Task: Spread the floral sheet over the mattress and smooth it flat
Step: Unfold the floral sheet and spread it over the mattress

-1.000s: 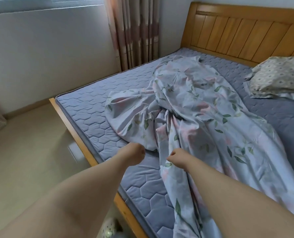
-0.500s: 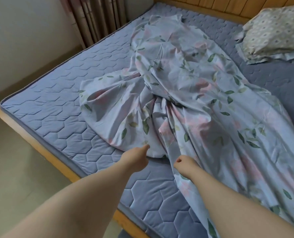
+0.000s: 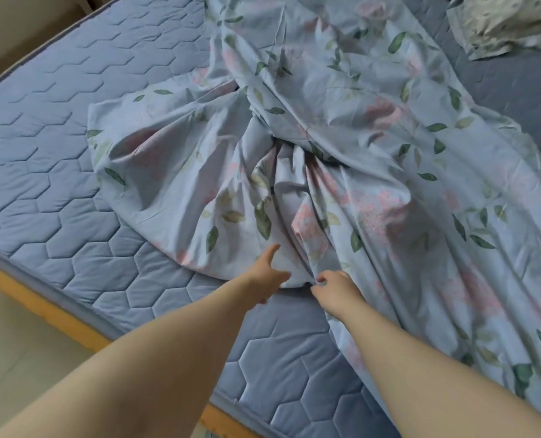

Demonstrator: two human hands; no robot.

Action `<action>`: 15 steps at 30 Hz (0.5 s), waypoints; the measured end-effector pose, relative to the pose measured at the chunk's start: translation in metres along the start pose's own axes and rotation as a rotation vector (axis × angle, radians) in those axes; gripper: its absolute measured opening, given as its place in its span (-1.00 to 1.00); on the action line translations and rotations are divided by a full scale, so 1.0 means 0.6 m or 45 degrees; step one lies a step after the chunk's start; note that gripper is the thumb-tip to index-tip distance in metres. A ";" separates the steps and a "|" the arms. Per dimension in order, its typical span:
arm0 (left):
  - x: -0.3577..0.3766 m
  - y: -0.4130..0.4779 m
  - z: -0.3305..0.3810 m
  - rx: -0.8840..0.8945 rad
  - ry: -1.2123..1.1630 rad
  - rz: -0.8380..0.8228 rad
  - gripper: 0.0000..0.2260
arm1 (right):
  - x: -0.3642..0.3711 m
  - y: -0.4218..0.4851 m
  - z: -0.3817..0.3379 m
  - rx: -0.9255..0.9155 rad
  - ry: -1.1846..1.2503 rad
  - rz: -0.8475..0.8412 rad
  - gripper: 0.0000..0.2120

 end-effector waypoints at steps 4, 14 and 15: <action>0.028 0.038 0.023 -0.057 -0.141 -0.075 -0.45 | 0.009 0.040 -0.005 -0.023 -0.022 -0.024 -0.59; 0.059 0.109 -0.002 -0.421 -0.622 -0.182 -0.42 | 0.044 0.105 0.000 -0.011 -0.032 -0.103 -0.51; 0.054 0.110 0.000 -0.405 -0.705 -0.157 -0.47 | 0.046 0.104 0.002 -0.006 -0.010 -0.100 -0.50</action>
Point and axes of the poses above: each hand's wrist, its own y-axis towards the middle knuckle, its own x-axis out of the palm, z = x × y, the point moved 9 cm from there along y, towards the middle knuckle, and after that the axes turned 5 degrees about -x, right-handed, at the moved point
